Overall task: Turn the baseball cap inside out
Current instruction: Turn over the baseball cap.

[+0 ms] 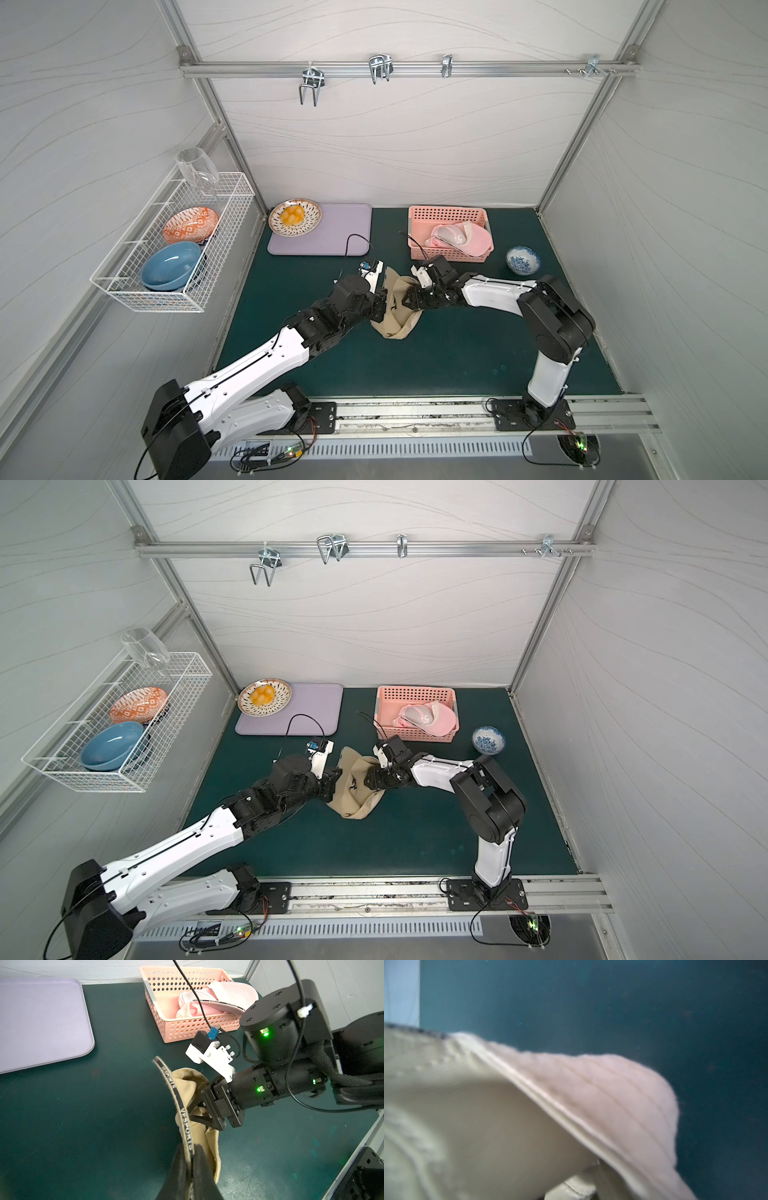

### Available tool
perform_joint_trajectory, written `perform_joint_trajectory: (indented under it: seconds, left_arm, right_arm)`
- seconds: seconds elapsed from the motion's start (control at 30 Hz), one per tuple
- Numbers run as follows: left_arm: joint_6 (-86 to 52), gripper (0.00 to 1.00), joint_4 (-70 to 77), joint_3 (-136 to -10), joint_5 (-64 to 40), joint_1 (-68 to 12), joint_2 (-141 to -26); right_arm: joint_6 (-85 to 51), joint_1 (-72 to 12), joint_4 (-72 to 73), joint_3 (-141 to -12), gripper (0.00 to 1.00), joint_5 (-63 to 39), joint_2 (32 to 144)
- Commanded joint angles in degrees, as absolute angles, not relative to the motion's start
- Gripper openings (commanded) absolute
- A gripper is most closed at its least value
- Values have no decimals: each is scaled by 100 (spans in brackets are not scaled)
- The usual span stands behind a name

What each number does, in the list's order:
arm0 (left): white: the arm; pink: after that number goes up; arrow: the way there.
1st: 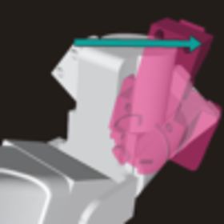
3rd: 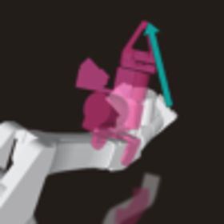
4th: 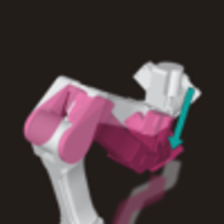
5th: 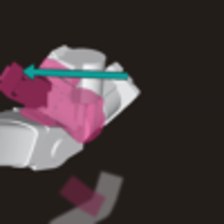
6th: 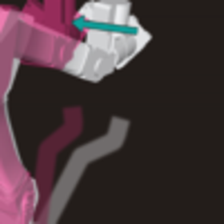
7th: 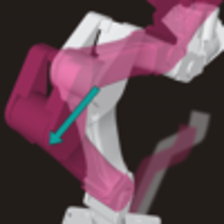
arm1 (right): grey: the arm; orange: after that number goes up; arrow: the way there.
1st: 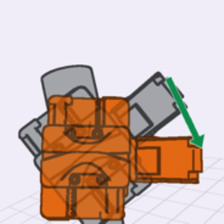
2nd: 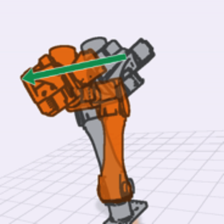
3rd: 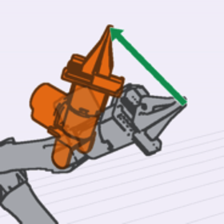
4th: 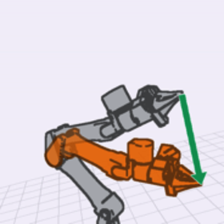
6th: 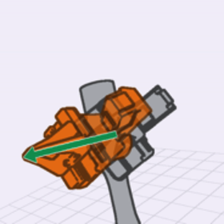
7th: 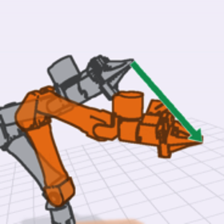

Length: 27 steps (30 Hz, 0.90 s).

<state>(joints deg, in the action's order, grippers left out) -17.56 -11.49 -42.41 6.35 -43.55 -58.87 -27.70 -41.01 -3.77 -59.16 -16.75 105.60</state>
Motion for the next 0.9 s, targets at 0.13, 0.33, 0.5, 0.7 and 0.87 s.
perform_joint_trajectory:
  seconds: [0.13, 0.33, 0.5, 0.7, 0.87]
  left_arm:
    - [-1911, 0, -458, -4019, 342, -4218, -5666]
    - [-2249, 0, -191, -3738, 13, -3848, -5596]
    - [-2590, 0, -133, -3536, 156, -3410, -5540]
    - [-3438, 0, 113, -3207, -140, -2603, -5449]
    - [-3905, 0, -6, -3276, -333, -2181, -5576]
  right_arm:
    - [-2980, -3991, 443, -5720, 39, -2508, 10909]
    - [-3103, -3719, 1144, -5354, 0, -3246, 10660]
    - [-3225, -3411, 1373, -4949, 0, -3930, 9765]
    - [-3451, -3093, 1369, -4664, 0, -4661, 8573]
    - [-3641, -2930, 1385, -4623, 0, -5379, 7849]
